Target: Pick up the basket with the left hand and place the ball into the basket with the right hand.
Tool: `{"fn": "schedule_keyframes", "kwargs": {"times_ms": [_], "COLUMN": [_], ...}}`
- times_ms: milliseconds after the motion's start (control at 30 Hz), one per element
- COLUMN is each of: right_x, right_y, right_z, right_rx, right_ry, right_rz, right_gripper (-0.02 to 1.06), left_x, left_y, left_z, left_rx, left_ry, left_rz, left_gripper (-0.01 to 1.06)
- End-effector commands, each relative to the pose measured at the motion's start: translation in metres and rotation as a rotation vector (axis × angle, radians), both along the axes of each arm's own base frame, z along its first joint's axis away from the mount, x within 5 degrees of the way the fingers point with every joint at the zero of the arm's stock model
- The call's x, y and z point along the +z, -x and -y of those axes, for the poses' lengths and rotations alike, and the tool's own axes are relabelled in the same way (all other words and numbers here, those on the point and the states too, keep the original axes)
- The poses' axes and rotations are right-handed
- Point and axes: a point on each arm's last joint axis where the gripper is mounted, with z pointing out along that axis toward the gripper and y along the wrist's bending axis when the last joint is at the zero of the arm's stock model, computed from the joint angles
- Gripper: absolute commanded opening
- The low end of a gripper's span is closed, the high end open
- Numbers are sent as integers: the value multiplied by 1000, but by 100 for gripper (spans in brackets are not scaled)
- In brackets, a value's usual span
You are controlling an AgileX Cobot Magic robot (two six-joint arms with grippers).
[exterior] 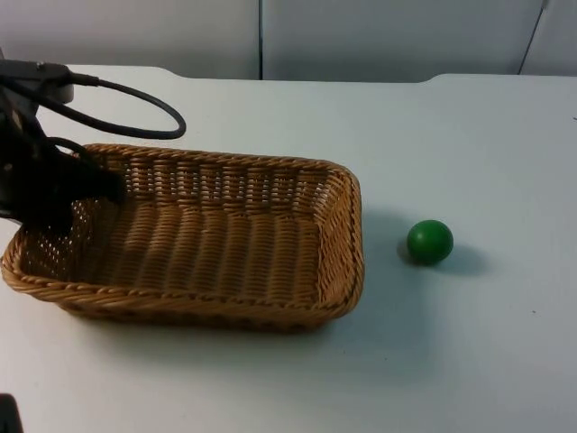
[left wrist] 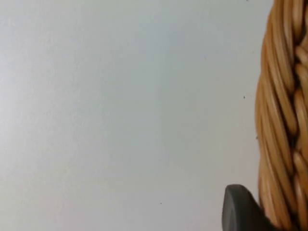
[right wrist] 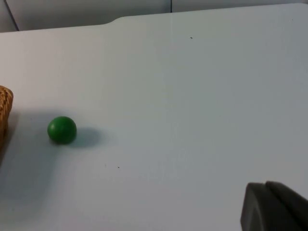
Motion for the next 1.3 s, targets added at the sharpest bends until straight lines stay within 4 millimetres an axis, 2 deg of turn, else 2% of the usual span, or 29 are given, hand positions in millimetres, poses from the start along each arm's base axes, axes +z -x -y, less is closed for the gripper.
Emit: {"fn": "schedule_keyframes", "kwargs": {"times_ms": [0,67,100,200,500,667,867,1033,1267], "right_x": [-1,-1,-1,-1,-1,-1,-1,-1,-1], "right_y": [0,0,0,0,0,0,0,0,0], "right_z": [0,0,0,0,0,0,0,0,0], "right_rx": [7,7,7,7,7,7,7,7,7], "right_ry": [7,7,7,7,7,7,7,7,7], "right_rz": [3,3,3,3,3,3,3,3,3], "right_gripper": [0,0,0,0,0,0,0,0,0], "left_x": [10,23,23,47,72,75,77,81,83], "left_y": [0,0,0,5,16,18,14,11,9], "left_z": [0,0,0,0,-2,2,-14,-20,-20], "left_rx": [16,26,26,42,51,41,98,105,117], "left_ry": [14,30,30,54,65,125,291,425,448], "left_rz": [22,56,56,91,87,84,64,89,109], "left_gripper": [0,0,0,0,0,0,0,0,0]}}
